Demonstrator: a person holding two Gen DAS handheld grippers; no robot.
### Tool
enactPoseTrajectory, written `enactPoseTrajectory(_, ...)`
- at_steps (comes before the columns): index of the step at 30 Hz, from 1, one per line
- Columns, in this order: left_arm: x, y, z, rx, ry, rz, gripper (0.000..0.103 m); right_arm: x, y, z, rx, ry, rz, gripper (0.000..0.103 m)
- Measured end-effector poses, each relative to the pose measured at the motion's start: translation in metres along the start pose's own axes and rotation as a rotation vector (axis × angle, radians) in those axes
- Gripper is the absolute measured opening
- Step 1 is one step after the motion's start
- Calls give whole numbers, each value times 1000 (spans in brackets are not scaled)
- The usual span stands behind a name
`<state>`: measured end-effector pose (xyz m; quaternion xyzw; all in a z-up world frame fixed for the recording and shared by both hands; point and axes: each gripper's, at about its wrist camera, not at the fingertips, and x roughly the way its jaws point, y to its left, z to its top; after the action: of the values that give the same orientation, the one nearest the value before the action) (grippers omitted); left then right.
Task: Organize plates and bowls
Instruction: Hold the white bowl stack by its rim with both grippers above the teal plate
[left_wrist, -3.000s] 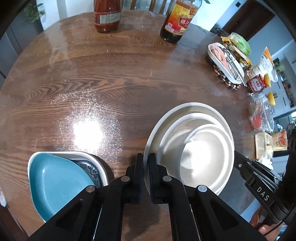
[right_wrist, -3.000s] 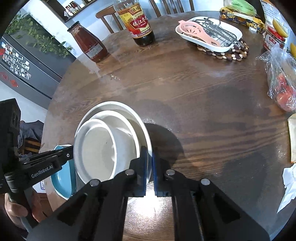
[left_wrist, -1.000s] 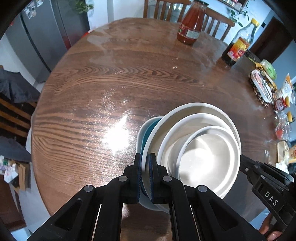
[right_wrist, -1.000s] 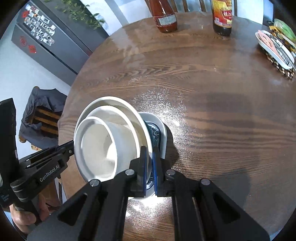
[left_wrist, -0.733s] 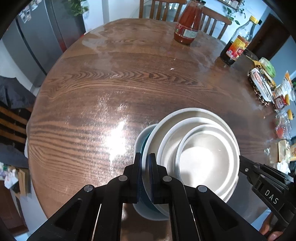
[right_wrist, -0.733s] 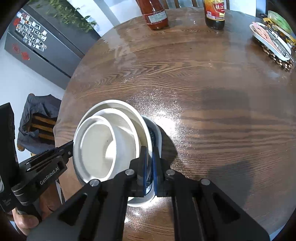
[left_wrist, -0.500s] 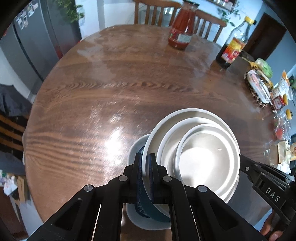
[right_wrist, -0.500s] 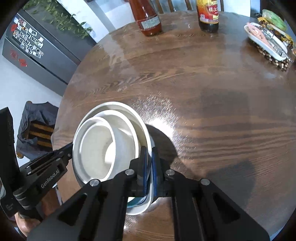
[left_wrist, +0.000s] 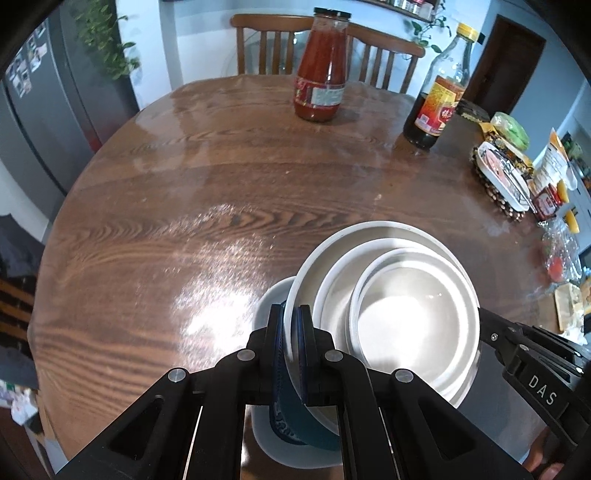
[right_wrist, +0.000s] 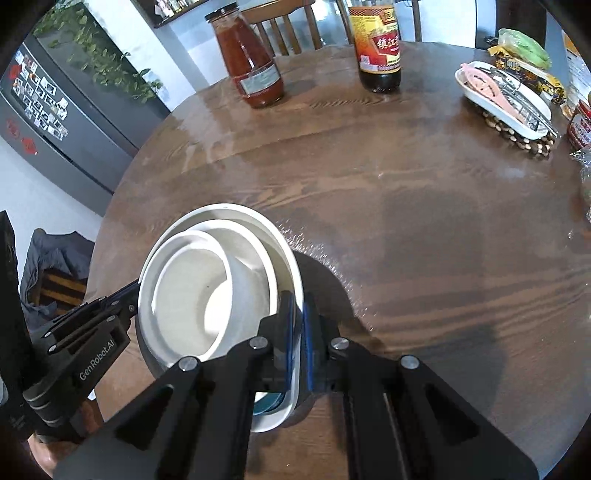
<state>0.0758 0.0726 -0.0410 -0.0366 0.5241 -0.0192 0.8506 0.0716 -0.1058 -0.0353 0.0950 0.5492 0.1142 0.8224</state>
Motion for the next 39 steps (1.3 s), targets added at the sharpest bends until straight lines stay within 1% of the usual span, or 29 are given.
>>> enactPoseTrajectory(4, 3, -5, 4, 19, -14, 4, 3, 0, -2, 1, -16, -18, -20, 9)
enactPoseTrajectory(12, 2, -3, 2, 28, -25, -7, 3, 0, -4, 4, -12, -21, -24, 9)
enactPoseTrajectory(22, 1, -5, 0, 40, -37, 2, 3, -1, -3, 2, -15, -25, -27, 9)
enactPoseTrajectory(39, -1, -13, -3, 66, -67, 39, 4, -2, 0, 0, -38, -31, -38, 10)
